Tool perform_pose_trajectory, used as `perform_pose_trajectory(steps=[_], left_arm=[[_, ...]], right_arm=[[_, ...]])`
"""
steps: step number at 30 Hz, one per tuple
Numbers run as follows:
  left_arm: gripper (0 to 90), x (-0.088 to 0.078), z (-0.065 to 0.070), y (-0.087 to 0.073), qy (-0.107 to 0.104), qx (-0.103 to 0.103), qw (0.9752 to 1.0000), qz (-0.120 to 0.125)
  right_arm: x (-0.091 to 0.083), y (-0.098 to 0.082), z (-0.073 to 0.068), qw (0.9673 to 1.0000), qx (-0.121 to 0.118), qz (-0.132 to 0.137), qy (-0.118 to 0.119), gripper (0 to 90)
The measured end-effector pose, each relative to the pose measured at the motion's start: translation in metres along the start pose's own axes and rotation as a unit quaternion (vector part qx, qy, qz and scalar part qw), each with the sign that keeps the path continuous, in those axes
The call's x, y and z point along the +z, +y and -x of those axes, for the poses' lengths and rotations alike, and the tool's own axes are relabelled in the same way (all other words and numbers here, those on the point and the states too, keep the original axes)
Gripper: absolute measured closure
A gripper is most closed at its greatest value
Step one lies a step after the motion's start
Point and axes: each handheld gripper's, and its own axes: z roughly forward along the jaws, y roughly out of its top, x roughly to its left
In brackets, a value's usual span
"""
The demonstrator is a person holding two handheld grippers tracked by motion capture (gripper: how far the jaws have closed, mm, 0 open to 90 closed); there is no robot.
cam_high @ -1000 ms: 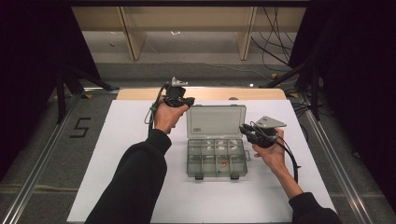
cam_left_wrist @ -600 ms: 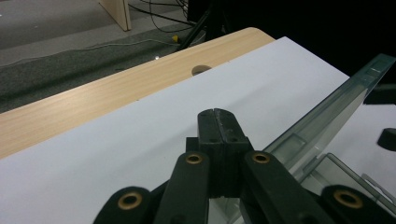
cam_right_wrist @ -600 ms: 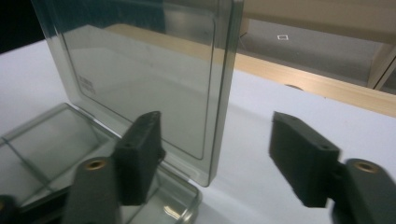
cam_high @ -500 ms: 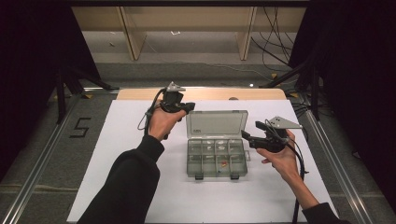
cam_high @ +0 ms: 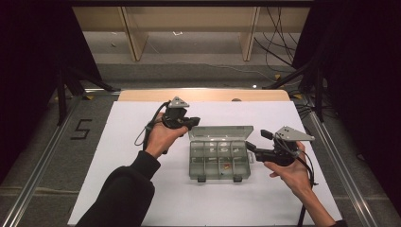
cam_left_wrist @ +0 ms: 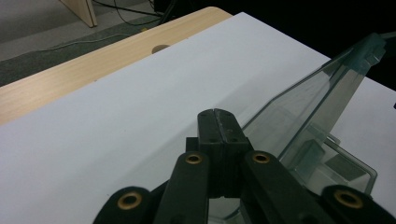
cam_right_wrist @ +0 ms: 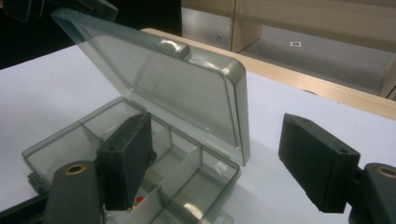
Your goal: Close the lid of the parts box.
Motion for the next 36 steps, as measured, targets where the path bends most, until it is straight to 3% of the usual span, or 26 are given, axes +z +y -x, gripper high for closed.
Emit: perform_pose_trajectory(steps=[3, 5, 12, 23, 27, 36], left_arm=[[89.8, -0.003, 0.003, -0.005, -0.007, 0.002, 1.0, 0.0], [89.8, -0.004, 0.005, -0.008, -0.009, 0.002, 1.0, 0.001], [89.9, -0.009, 0.017, -0.024, -0.015, 0.002, 0.9999, 0.007], [89.9, -0.015, 0.028, -0.044, -0.028, 0.016, 0.9994, 0.009], [90.0, -0.015, 0.033, -0.053, -0.033, 0.014, 0.9993, 0.011], [90.0, -0.016, 0.036, -0.071, -0.039, 0.014, 0.9991, 0.01]], right_arm=[[-0.005, 0.0, -0.004, 0.9999, 0.007, 0.001, 0.009, 26.7], [-0.009, 0.0, -0.005, 0.9999, 0.001, 0.013, 0.011, 26.5], [-0.022, 0.001, -0.012, 0.9998, -0.003, 0.015, 0.015, 26.5], [-0.025, 0.001, -0.016, 0.9996, -0.009, 0.015, 0.024, 26.6], [-0.024, 0.001, -0.018, 0.9993, -0.006, 0.023, 0.029, 26.5], [-0.021, 0.0, -0.021, 0.999, -0.01, 0.015, 0.04, 24.8]])
